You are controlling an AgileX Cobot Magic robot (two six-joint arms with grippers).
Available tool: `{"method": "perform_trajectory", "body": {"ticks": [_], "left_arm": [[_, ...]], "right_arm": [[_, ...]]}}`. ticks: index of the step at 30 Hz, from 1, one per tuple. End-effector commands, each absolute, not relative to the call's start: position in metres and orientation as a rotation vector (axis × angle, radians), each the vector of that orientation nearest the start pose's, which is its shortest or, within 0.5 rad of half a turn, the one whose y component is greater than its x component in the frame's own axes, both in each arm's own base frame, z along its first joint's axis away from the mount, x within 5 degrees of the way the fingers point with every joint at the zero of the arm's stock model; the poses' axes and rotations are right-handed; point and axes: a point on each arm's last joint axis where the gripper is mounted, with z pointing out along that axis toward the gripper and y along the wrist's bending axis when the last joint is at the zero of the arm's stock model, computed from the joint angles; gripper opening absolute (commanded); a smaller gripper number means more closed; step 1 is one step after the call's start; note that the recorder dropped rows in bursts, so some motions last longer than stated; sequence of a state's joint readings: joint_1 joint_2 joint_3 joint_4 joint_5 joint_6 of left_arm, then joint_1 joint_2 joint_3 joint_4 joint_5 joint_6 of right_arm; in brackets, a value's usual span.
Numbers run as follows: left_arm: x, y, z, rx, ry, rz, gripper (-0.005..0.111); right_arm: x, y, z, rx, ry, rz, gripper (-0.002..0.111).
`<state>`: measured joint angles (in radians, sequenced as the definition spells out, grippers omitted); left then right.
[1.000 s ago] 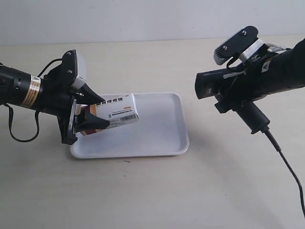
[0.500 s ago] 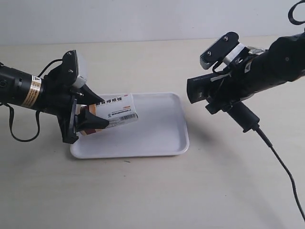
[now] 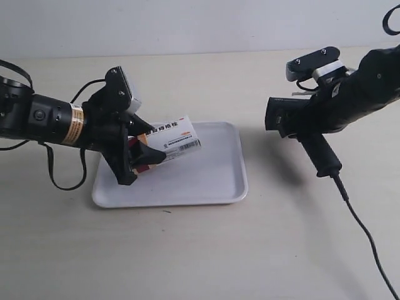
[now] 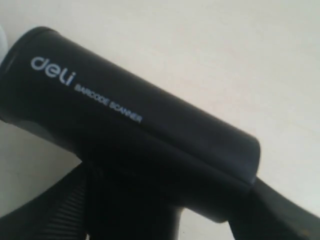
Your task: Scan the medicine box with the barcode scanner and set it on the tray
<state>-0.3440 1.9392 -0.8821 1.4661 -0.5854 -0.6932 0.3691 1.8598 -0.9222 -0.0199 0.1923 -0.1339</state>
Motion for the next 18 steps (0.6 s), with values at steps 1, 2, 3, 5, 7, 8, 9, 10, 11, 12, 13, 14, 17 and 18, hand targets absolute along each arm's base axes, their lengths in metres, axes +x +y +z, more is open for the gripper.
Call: {"method": "perform_trajectory", "body": {"ticks": [1,2,3,5,7,8,9,10,11,12,13,14,17,18], "left_arm": [[0.314,-0.167,0.102,1.42,1.909,-0.425,0.0],[0.315,-0.168,0.1,1.417,1.914,-0.425,0.0],[0.316,-0.168,0.099,1.414,1.918,-0.427,0.0],[0.317,-0.168,0.097,1.415,1.923,-0.426,0.004],[0.319,-0.168,0.095,1.413,1.934,-0.41,0.015],[0.319,-0.168,0.094,1.407,1.943,-0.415,0.023],[0.319,-0.168,0.092,1.406,1.948,-0.418,0.032],[0.319,-0.168,0.091,1.407,1.952,-0.419,0.04],[0.319,-0.168,0.089,1.408,1.955,-0.423,0.049],[0.319,-0.168,0.089,1.408,1.958,-0.425,0.058],[0.318,-0.168,0.088,1.412,1.956,-0.424,0.066],[0.318,-0.168,0.088,1.395,1.97,-0.432,0.074],[0.318,-0.168,0.088,1.357,2.004,-0.452,0.094],[0.318,-0.168,0.089,1.356,2.001,-0.454,0.1]], "right_arm": [[0.331,0.127,0.113,-0.624,2.507,0.089,0.0],[0.331,0.127,0.11,-0.626,2.515,0.087,0.0],[0.331,0.127,0.107,-0.628,2.52,0.087,0.0],[0.331,0.127,0.103,-0.63,2.531,0.085,0.0],[0.33,0.127,0.099,-0.624,2.542,0.089,0.0],[0.33,0.128,0.098,-0.614,2.55,0.094,0.0],[0.33,0.128,0.096,-0.615,2.555,0.094,0.0],[0.33,0.128,0.095,-0.615,2.555,0.094,0.002],[0.33,0.128,0.094,-0.615,2.557,0.093,0.005],[0.33,0.128,0.094,-0.615,2.557,0.093,0.01],[0.33,0.128,0.094,-0.615,2.557,0.093,0.015],[0.33,0.128,0.094,-0.615,2.557,0.093,0.022],[0.329,0.131,0.095,-0.623,2.549,0.097,0.044],[0.328,0.133,0.096,-0.617,2.548,0.105,0.05]]}}
